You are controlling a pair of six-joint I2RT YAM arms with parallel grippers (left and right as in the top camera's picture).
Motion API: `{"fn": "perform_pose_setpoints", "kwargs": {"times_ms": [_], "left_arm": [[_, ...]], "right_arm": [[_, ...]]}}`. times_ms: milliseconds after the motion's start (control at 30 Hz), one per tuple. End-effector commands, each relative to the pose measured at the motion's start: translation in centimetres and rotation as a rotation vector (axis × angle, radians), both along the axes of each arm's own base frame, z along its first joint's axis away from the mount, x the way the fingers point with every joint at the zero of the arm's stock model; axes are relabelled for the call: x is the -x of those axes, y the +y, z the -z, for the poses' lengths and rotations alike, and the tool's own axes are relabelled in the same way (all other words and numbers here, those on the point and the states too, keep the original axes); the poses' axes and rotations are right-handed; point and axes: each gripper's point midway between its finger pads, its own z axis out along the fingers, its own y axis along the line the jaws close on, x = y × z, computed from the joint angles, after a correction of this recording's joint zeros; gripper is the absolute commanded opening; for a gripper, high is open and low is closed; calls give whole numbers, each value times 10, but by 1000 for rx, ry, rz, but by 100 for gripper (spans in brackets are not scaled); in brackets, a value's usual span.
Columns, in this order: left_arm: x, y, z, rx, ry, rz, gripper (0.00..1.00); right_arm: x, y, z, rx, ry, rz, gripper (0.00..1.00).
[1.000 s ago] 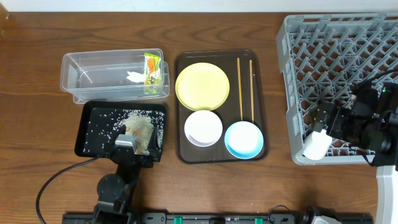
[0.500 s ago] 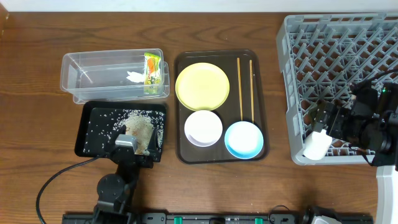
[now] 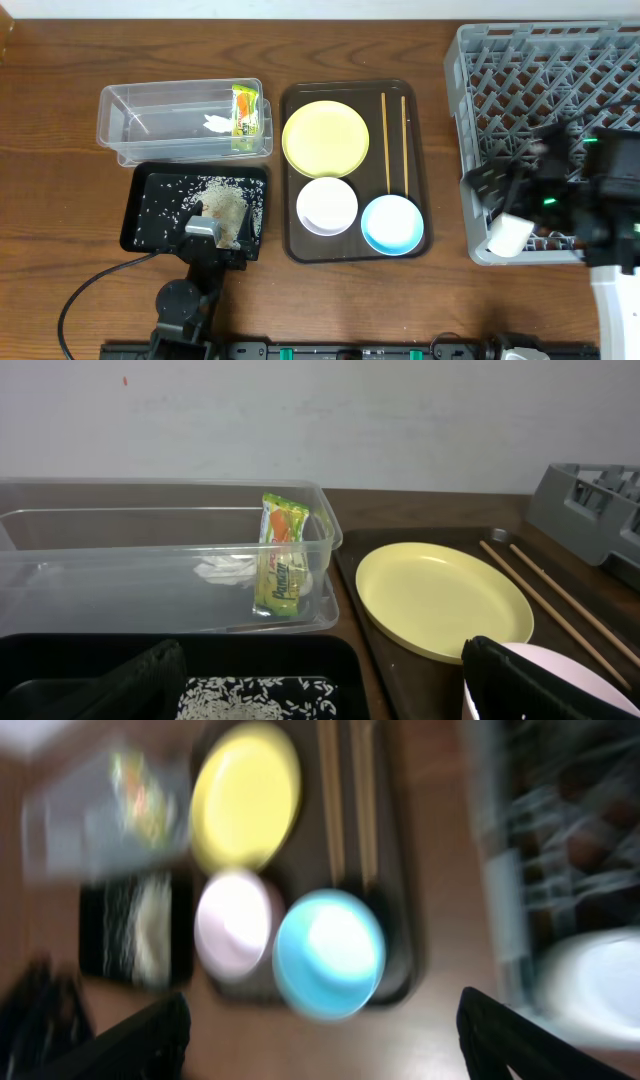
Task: Sort waste into correct bins and load items into the dishwasher rack
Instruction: 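Reach the right gripper to the blue bowl and grasp it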
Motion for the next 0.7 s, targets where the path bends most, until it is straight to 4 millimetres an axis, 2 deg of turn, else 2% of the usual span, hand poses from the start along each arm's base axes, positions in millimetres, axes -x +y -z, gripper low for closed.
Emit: {"fn": "perform_pose_setpoints", "kwargs": {"times_ms": [0, 67, 100, 167, 400, 467, 600, 667], "left_arm": [[1, 4, 17, -8, 57, -19, 91], [1, 4, 17, -8, 57, -19, 91], [1, 4, 17, -8, 57, -19, 91], [1, 4, 17, -8, 57, -19, 91], [1, 4, 17, -8, 57, -19, 90], [1, 4, 17, -8, 57, -19, 91], [1, 4, 17, -8, 57, -19, 91], [1, 4, 17, -8, 57, -19, 91]], "right_arm": [[18, 28, 25, 106, 69, -116, 85], [25, 39, 46, 176, 116, -117, 87], [27, 41, 56, 207, 133, -104, 89], [28, 40, 81, 270, 174, -46, 88], [20, 32, 146, 346, 269, 27, 62], [18, 28, 160, 369, 299, 66, 58], [10, 34, 181, 368, 325, 60, 50], [9, 36, 190, 366, 350, 59, 43]]}}
